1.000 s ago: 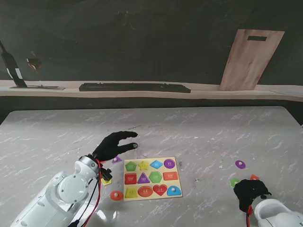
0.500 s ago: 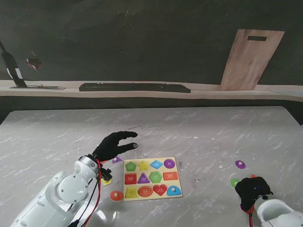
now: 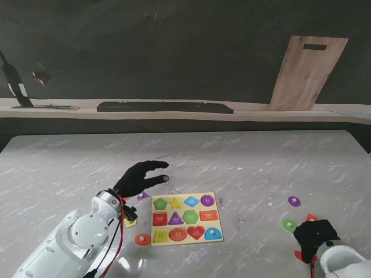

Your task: Fit puzzle pieces into a puzzle board

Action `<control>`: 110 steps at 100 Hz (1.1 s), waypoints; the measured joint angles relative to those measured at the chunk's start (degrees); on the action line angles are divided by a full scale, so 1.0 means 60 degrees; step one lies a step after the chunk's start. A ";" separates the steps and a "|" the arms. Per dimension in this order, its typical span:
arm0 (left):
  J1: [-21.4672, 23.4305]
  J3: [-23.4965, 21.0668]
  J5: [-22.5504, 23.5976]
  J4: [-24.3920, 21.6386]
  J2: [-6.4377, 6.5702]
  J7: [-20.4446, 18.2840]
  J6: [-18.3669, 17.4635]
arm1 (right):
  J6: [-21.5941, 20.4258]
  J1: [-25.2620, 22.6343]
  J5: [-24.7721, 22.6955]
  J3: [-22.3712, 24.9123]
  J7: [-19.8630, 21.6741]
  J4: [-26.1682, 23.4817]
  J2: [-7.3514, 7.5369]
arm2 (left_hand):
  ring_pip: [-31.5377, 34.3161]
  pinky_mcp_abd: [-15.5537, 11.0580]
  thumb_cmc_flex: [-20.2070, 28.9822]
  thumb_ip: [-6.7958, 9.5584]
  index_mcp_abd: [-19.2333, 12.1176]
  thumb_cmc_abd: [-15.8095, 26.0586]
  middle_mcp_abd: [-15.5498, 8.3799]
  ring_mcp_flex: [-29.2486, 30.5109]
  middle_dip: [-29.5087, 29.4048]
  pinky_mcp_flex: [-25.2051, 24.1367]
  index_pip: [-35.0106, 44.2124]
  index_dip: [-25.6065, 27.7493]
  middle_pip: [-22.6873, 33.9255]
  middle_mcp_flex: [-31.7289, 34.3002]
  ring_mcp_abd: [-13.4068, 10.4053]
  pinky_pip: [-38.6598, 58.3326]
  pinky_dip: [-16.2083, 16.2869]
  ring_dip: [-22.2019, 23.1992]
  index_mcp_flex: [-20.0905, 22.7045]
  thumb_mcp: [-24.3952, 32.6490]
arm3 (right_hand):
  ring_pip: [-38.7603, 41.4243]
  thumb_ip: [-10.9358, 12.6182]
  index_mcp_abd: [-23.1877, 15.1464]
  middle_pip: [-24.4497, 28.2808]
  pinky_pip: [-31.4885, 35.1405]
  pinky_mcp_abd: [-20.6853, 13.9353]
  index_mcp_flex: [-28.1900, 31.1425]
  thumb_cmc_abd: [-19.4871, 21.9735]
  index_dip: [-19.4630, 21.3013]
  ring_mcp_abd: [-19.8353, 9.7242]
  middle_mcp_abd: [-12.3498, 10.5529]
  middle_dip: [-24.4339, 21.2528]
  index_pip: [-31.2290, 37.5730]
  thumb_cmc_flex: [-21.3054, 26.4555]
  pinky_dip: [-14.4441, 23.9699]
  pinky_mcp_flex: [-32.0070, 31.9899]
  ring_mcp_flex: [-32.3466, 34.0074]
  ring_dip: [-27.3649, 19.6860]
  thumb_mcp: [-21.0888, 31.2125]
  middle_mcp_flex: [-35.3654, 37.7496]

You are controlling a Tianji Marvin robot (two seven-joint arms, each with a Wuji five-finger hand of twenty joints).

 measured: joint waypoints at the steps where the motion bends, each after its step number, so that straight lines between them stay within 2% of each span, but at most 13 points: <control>1: 0.0000 0.0000 0.0000 0.0000 0.0000 0.0000 0.0000 | 0.0000 0.0000 -0.0002 0.0000 0.0009 -0.0003 0.0000 | 0.0000 0.0000 0.0000 0.0000 0.0000 0.0000 0.0000 0.0000 0.0000 0.0000 0.0000 0.0000 0.0000 0.0000 0.0000 0.0000 0.0000 0.0000 0.0000 0.0000 | 0.0004 0.0000 0.0000 0.0000 0.0000 0.0000 0.0000 0.0000 0.0003 -0.0001 -0.0001 0.0001 0.0000 -0.0004 0.0001 0.0000 0.0000 0.0003 0.0000 0.0000; 16: -0.0003 0.0003 0.0000 0.0001 0.0000 0.0000 0.0000 | 0.0007 0.0029 -0.0076 -0.0056 0.0148 -0.0006 0.0004 | 0.0000 0.0000 0.0000 0.0000 0.0000 0.0001 0.0000 0.0000 0.0000 0.0000 0.0000 0.0000 0.0000 0.0000 0.0000 0.0000 0.0000 0.0000 0.0000 0.0000 | 0.0037 -0.0055 -0.0002 0.0006 -0.0001 0.0000 0.0008 0.0000 -0.0048 -0.0001 -0.0005 0.0003 0.0000 -0.0104 0.0015 0.0000 0.0000 0.0087 0.0000 0.0009; 19: -0.0003 0.0003 0.0000 0.0001 0.0000 0.0000 0.0000 | 0.0013 0.0044 -0.0080 -0.0078 0.0165 0.0005 0.0006 | 0.0000 0.0000 0.0000 0.0000 0.0000 0.0001 0.0000 0.0000 0.0000 0.0000 0.0000 0.0000 0.0000 0.0000 0.0000 0.0000 0.0000 0.0000 0.0000 0.0000 | 0.0041 -0.0251 -0.0002 0.0007 -0.0002 0.0000 0.0010 0.0000 -0.0171 -0.0001 -0.0007 0.0003 -0.0001 -0.0104 0.0017 -0.0001 0.0000 0.0101 -0.0004 0.0013; 28: -0.0004 0.0003 0.0000 0.0001 0.0000 0.0000 0.0000 | 0.0033 0.0093 -0.0111 -0.0144 0.0197 0.0049 0.0010 | 0.0000 0.0000 0.0000 0.0000 0.0000 0.0001 0.0000 0.0000 0.0000 0.0000 0.0000 0.0000 0.0000 0.0000 0.0000 0.0000 0.0000 0.0000 0.0000 0.0000 | 0.0145 -0.0434 -0.0030 0.0036 -0.0003 0.0000 0.0020 0.0000 -0.0377 -0.0001 -0.0019 0.0003 0.0066 -0.0104 0.0092 -0.0001 0.0009 0.0125 -0.0099 0.0133; 38: -0.0005 0.0003 0.0000 0.0001 0.0000 -0.0001 0.0000 | 0.0049 0.0129 -0.0190 -0.0193 0.0221 0.0095 0.0011 | 0.0000 0.0000 0.0000 0.0000 0.0000 0.0001 0.0000 0.0000 0.0000 0.0000 0.0000 0.0000 0.0000 0.0000 0.0000 0.0000 0.0000 0.0000 0.0000 0.0000 | 0.0206 -0.0452 -0.0107 0.0036 -0.0005 0.0000 0.0164 0.0000 -0.0462 -0.0001 -0.0023 0.0003 0.0166 -0.0104 0.0102 0.0023 0.0012 0.0143 -0.0110 0.0121; 45: -0.0005 0.0003 0.0000 0.0001 0.0000 -0.0005 0.0004 | 0.0081 0.0142 -0.0237 -0.0215 0.0236 0.0121 0.0011 | 0.0000 0.0000 0.0000 0.0000 0.0000 0.0001 0.0000 0.0000 0.0000 0.0000 0.0000 0.0000 0.0000 0.0000 0.0000 0.0000 0.0000 0.0000 0.0000 0.0000 | 0.0278 -0.0624 -0.0123 0.0036 -0.0005 0.0000 0.0218 0.0000 -0.0501 -0.0001 -0.0026 0.0003 0.0215 -0.0104 0.0105 0.0071 0.0105 0.0158 -0.0122 0.0173; 58: -0.0015 0.0015 0.0000 0.0013 0.0000 -0.0017 0.0011 | 0.0185 0.0156 -0.0258 -0.0261 0.0239 0.0173 0.0012 | 0.0000 0.0000 0.0000 0.0000 0.0000 0.0001 0.0000 0.0000 0.0000 0.0000 0.0000 0.0000 0.0000 0.0000 0.0000 0.0000 0.0000 0.0000 0.0000 0.0000 | 0.0280 -0.0624 -0.0213 0.0128 -0.0005 0.0001 0.0222 0.0012 -0.0542 -0.0001 -0.0035 0.0003 0.0229 -0.0104 0.0109 0.0079 0.0109 0.0183 -0.0219 0.0227; 62: -0.0020 0.0019 0.0000 0.0018 0.0000 -0.0019 0.0011 | 0.0215 0.0167 -0.0258 -0.0280 0.0239 0.0198 0.0013 | 0.0000 0.0000 0.0000 0.0000 0.0000 0.0001 0.0000 0.0000 0.0000 0.0000 0.0000 0.0000 0.0000 0.0000 0.0000 0.0000 0.0000 0.0000 0.0000 0.0000 | 0.0282 -0.0744 -0.0233 0.0128 -0.0005 0.0001 0.0222 0.0024 -0.0625 -0.0001 -0.0035 0.0003 0.0325 -0.0104 0.0110 0.0079 0.0109 0.0201 -0.0230 0.0227; 77: -0.0038 0.0040 -0.0005 0.0039 0.0000 -0.0021 0.0011 | 0.0316 0.0243 -0.0188 -0.0376 0.0237 0.0327 0.0017 | 0.0000 0.0000 0.0000 0.0000 0.0000 0.0001 0.0000 0.0000 0.0000 0.0000 0.0000 0.0000 0.0000 0.0000 0.0000 0.0000 0.0000 0.0000 0.0000 0.0000 | 0.0324 -0.0744 -0.0576 0.0155 -0.0005 0.0000 0.0223 0.0375 -0.1209 -0.0002 -0.0053 0.0003 0.1006 -0.0084 0.0113 0.0088 0.0197 0.0223 -0.0403 0.0427; 81: -0.0041 0.0045 -0.0005 0.0040 0.0000 -0.0021 0.0011 | 0.0334 0.0266 -0.0154 -0.0399 0.0237 0.0356 0.0019 | 0.0000 0.0000 0.0000 0.0000 0.0000 0.0001 0.0000 0.0000 0.0000 0.0000 0.0000 0.0000 0.0000 0.0000 0.0000 0.0000 0.0000 0.0000 0.0000 0.0000 | 0.0347 -0.1026 -0.0630 0.0155 -0.0005 0.0000 0.0223 0.0403 -0.1341 -0.0002 -0.0055 0.0003 0.1229 0.0060 0.0114 0.0092 0.0197 0.0224 -0.0420 0.0427; 97: -0.0044 0.0048 -0.0005 0.0044 0.0000 -0.0021 0.0013 | 0.0368 0.0327 -0.0036 -0.0421 0.0388 0.0375 0.0023 | 0.0000 0.0000 0.0000 0.0000 0.0000 0.0001 0.0000 0.0000 0.0000 0.0000 0.0000 0.0000 0.0000 0.0000 0.0000 0.0000 0.0000 0.0000 0.0000 0.0000 | 0.0390 -0.1113 -0.0703 0.0157 -0.0005 0.0001 0.0223 0.0596 -0.1471 -0.0002 -0.0194 -0.0048 0.1435 0.0171 0.0115 0.0125 0.0311 0.0226 -0.0442 0.0622; 110: -0.0045 0.0048 -0.0005 0.0046 0.0000 -0.0020 0.0013 | 0.0398 0.0342 0.0152 -0.0411 0.0608 0.0325 0.0025 | 0.0000 0.0000 0.0000 0.0000 0.0000 0.0001 0.0000 0.0000 0.0000 0.0000 0.0000 0.0000 0.0000 0.0000 0.0000 0.0000 0.0000 0.0000 0.0000 0.0000 | 0.0391 -0.1395 -0.0520 0.0162 -0.0005 0.0001 0.0222 0.0669 -0.1580 -0.0002 -0.0194 -0.0421 0.1480 0.0527 0.0115 0.0202 0.0311 0.0230 -0.0473 0.0733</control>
